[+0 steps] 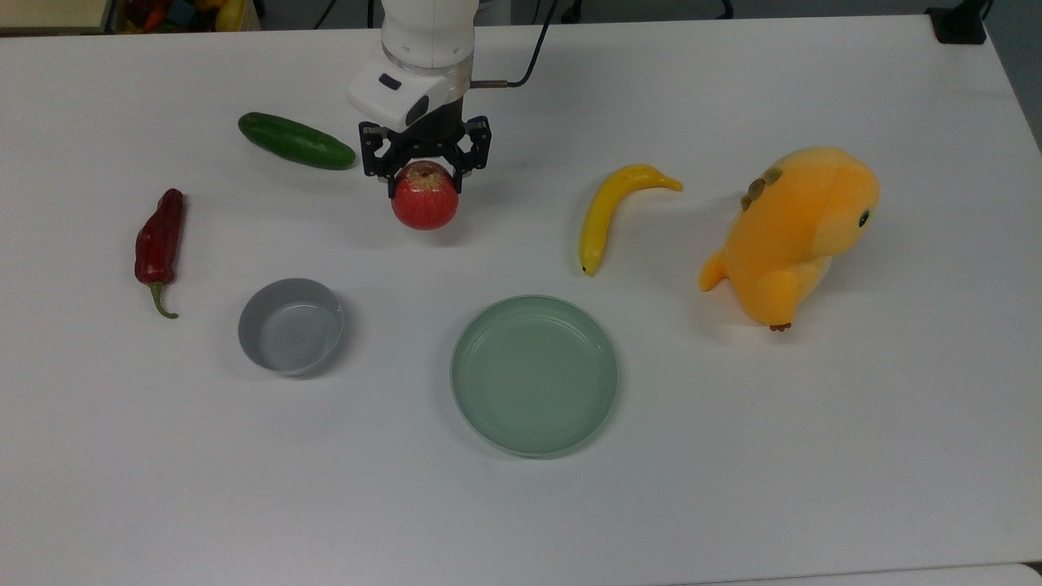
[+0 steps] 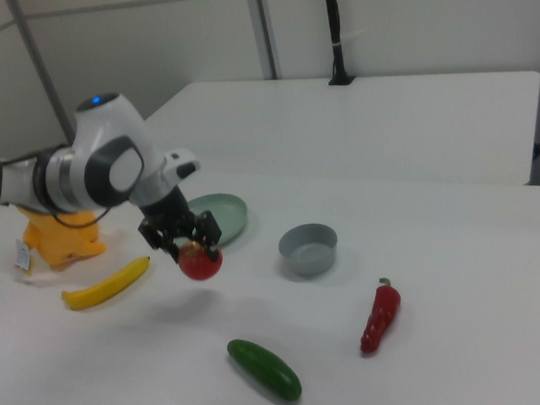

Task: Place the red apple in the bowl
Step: 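Carry the red apple over the small grey bowl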

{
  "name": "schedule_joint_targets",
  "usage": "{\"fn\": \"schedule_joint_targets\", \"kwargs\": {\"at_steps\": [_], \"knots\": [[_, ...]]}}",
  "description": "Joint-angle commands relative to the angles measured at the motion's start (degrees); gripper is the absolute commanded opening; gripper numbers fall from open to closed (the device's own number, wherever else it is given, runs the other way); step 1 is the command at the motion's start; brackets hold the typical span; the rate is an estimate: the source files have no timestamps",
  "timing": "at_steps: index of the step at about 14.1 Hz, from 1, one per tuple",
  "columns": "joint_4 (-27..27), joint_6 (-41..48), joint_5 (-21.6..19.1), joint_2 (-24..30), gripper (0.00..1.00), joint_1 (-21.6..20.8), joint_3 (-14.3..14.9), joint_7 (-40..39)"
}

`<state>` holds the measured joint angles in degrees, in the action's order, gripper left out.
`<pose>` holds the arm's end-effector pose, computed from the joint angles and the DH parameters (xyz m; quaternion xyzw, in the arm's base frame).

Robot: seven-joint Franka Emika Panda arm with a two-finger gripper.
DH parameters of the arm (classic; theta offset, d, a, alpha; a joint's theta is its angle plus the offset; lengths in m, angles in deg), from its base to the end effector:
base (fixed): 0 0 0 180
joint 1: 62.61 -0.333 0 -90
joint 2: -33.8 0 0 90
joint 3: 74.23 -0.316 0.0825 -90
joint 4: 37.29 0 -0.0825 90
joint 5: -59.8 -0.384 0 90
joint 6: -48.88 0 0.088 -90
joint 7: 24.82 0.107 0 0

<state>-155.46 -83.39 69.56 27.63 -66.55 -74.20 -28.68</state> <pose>0.5806 0.0363 0.3962 0.9881 0.1200 0.0689 0.0668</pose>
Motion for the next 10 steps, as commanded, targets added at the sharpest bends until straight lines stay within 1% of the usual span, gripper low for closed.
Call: {"fn": "schedule_joint_targets", "kwargs": {"at_steps": [1, 3, 5, 6, 7, 10], "knots": [[10.3, 10.4, -3.5, -0.4, 0.00, 1.4, -0.2, -0.2], [15.1, 14.3, -4.0, -1.6, 0.00, 2.1, 0.2, -0.2], [20.9, 18.2, -5.4, -3.7, 0.00, 3.0, 0.8, -0.4], [26.0, 20.4, -6.3, -6.2, 0.00, 3.6, 1.1, -1.6], [29.4, 21.6, -6.9, -8.1, 0.00, 4.3, 1.5, -2.0], [36.9, 22.2, -7.8, -13.8, 0.00, 5.8, 2.7, -2.3]]}}
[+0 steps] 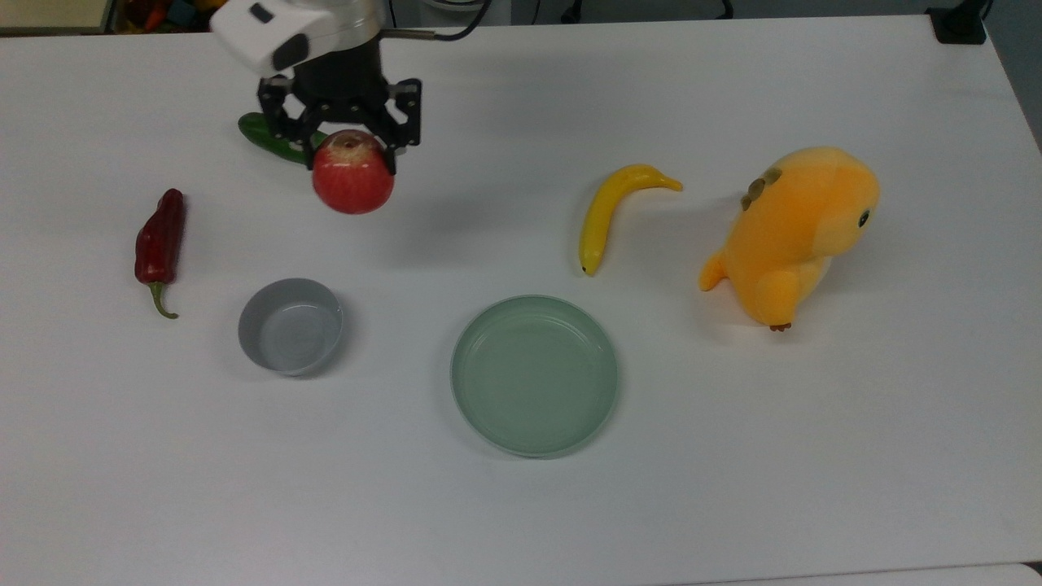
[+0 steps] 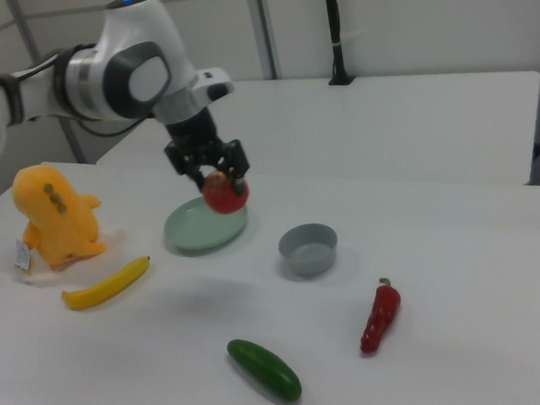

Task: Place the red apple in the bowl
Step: 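Carry the red apple over the small grey bowl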

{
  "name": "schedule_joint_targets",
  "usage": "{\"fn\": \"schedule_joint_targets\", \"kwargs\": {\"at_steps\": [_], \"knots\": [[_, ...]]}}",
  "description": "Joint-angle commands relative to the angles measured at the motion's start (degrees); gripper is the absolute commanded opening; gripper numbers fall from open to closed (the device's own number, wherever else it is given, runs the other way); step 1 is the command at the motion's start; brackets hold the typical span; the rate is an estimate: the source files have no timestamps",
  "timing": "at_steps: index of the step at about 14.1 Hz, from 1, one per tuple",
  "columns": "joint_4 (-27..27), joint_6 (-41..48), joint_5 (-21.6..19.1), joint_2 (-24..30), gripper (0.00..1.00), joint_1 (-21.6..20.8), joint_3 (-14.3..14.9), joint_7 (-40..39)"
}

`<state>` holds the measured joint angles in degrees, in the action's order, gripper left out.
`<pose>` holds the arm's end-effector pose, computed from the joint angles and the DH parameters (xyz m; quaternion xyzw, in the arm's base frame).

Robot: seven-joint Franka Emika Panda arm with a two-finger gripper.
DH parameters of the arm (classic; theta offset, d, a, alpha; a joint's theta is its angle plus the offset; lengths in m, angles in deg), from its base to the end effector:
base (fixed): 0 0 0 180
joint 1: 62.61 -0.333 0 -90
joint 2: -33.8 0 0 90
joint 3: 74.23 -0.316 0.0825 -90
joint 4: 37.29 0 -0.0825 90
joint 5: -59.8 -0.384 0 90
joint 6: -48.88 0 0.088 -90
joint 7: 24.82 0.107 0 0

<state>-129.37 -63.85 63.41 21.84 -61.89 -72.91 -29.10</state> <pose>0.6414 -0.0257 0.5196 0.9962 0.0298 0.0738 0.0364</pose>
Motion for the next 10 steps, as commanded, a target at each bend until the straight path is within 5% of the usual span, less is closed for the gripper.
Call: {"fn": "schedule_joint_targets", "kwargs": {"at_steps": [1, 6, 10], "knots": [[13.3, 2.7, -1.7, -10.0, 0.00, 1.7, 1.4, -1.8], [22.0, 2.6, -1.8, -18.9, 0.00, 4.5, 1.5, -1.9], [23.0, 2.0, -1.7, -22.7, 0.00, 4.6, 1.5, -1.9]]}}
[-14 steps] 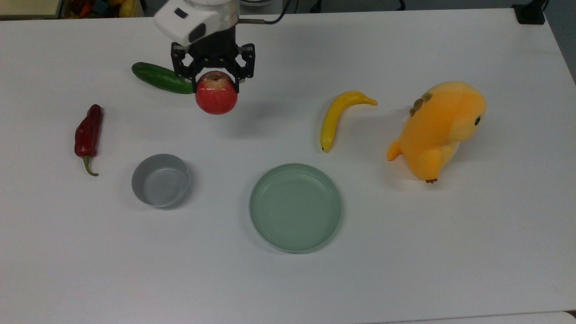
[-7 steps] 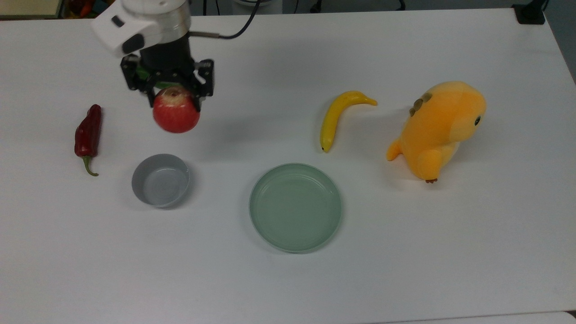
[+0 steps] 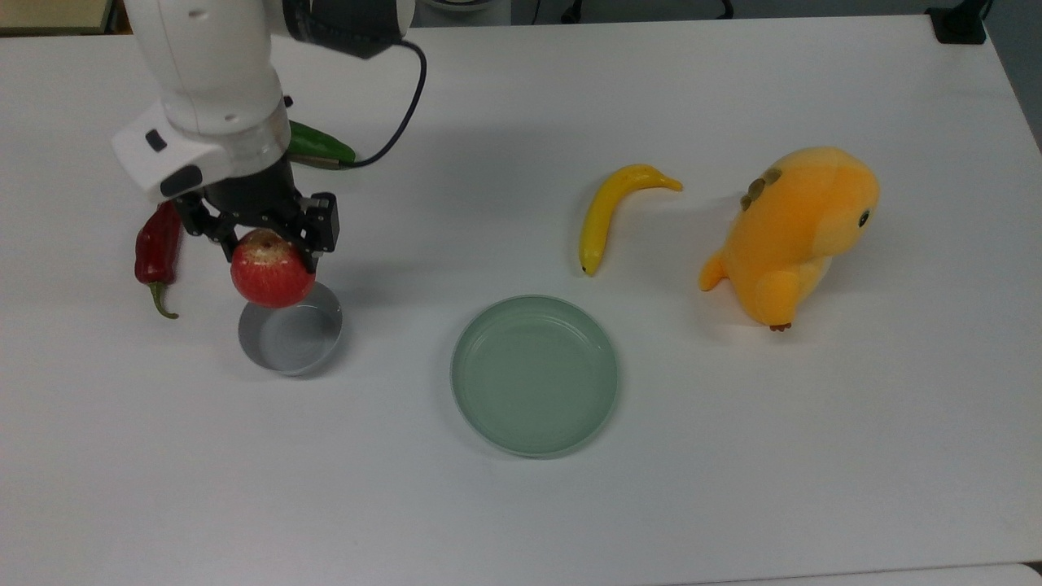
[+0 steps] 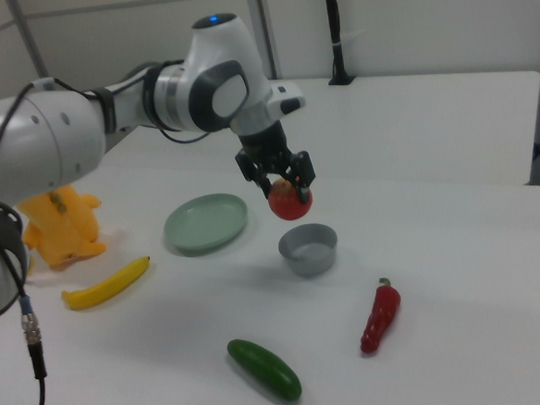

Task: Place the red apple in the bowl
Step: 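Carry the red apple over the small grey bowl, then lower the apple into the grey bowl and open the gripper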

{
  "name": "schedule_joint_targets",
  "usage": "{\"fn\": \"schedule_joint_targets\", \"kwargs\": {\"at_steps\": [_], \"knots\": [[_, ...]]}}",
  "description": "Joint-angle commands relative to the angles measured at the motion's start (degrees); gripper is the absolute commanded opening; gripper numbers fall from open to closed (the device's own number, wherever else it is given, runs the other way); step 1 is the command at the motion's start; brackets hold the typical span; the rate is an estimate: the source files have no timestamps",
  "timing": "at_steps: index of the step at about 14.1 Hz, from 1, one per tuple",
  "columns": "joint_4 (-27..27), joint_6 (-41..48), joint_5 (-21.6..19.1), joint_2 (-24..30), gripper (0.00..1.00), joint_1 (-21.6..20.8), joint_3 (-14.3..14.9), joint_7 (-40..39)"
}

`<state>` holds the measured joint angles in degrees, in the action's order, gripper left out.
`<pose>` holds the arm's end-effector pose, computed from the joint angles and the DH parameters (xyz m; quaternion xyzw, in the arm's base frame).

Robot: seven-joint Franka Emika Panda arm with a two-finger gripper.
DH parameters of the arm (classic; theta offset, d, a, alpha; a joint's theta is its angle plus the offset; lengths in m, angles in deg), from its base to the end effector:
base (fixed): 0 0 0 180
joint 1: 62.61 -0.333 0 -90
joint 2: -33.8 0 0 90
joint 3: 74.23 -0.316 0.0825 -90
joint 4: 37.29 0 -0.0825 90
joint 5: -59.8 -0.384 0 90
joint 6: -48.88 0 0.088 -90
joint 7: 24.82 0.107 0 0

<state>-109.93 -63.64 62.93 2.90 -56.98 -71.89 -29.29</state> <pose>0.7227 -0.0978 0.4605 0.9961 -0.0183 0.0741 0.0445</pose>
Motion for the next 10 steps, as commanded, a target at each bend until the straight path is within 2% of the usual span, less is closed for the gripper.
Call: {"fn": "schedule_joint_targets", "kwargs": {"at_steps": [1, 10], "knots": [[3.6, 1.7, -1.3, -4.9, 0.00, -0.3, 0.5, -1.7], [3.5, -0.9, -1.3, -7.8, 0.00, -0.4, 0.4, -1.6]]}}
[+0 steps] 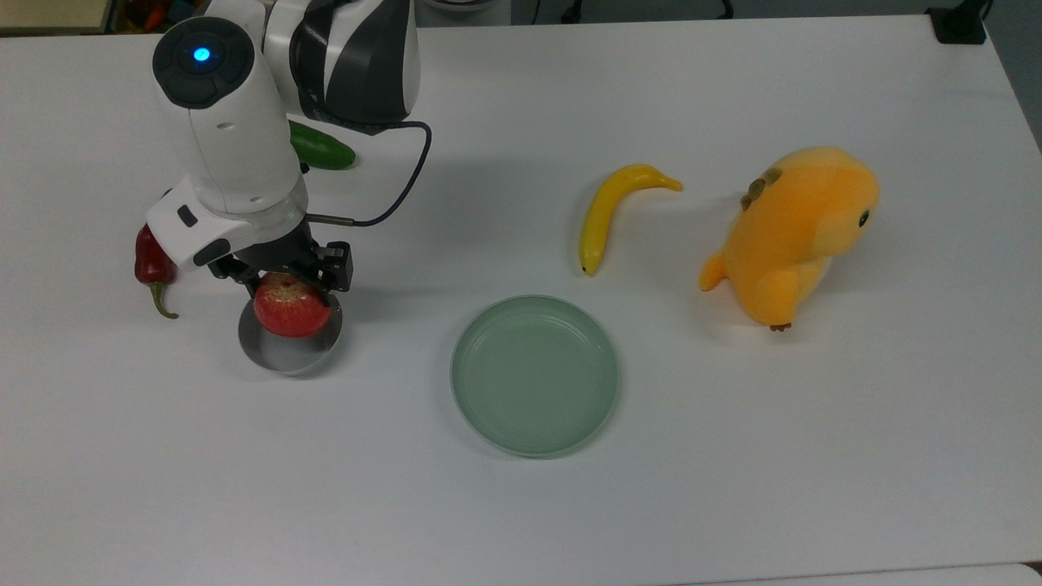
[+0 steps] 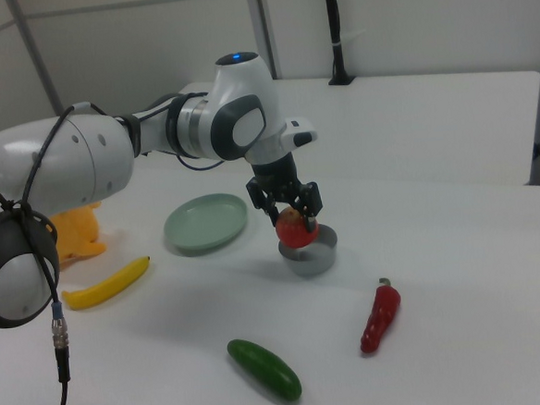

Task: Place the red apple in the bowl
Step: 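Lower the apple into the grey bowl and open the gripper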

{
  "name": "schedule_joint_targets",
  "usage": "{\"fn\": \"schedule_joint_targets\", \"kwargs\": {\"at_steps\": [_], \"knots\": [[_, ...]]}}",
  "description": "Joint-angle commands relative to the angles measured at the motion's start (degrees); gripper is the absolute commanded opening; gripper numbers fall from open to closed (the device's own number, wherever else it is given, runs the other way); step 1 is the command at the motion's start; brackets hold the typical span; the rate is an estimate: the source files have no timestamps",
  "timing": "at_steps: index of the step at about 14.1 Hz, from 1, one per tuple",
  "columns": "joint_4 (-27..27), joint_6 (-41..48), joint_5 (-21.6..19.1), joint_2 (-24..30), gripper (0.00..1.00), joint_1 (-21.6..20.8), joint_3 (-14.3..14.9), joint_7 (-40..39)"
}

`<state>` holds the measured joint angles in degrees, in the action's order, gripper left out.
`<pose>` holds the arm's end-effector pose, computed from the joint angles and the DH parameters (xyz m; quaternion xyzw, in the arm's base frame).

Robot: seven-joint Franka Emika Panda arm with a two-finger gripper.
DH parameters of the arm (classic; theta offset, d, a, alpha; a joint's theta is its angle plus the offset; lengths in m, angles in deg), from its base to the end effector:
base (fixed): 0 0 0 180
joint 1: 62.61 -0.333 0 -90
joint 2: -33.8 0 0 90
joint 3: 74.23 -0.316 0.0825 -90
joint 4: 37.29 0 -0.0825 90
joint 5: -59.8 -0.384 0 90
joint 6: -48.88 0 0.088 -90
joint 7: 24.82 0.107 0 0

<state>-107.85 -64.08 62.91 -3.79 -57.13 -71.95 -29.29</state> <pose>0.7391 -0.0966 0.3930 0.9983 -0.0145 0.0380 0.0416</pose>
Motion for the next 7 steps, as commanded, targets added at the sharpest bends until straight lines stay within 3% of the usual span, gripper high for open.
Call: {"fn": "schedule_joint_targets", "kwargs": {"at_steps": [1, 7], "knots": [[1.3, -0.8, -1.3, -1.1, 0.00, -0.3, 0.4, -1.6], [0.8, -2.0, -1.2, -1.7, 0.00, 0.1, 0.8, -1.7]]}}
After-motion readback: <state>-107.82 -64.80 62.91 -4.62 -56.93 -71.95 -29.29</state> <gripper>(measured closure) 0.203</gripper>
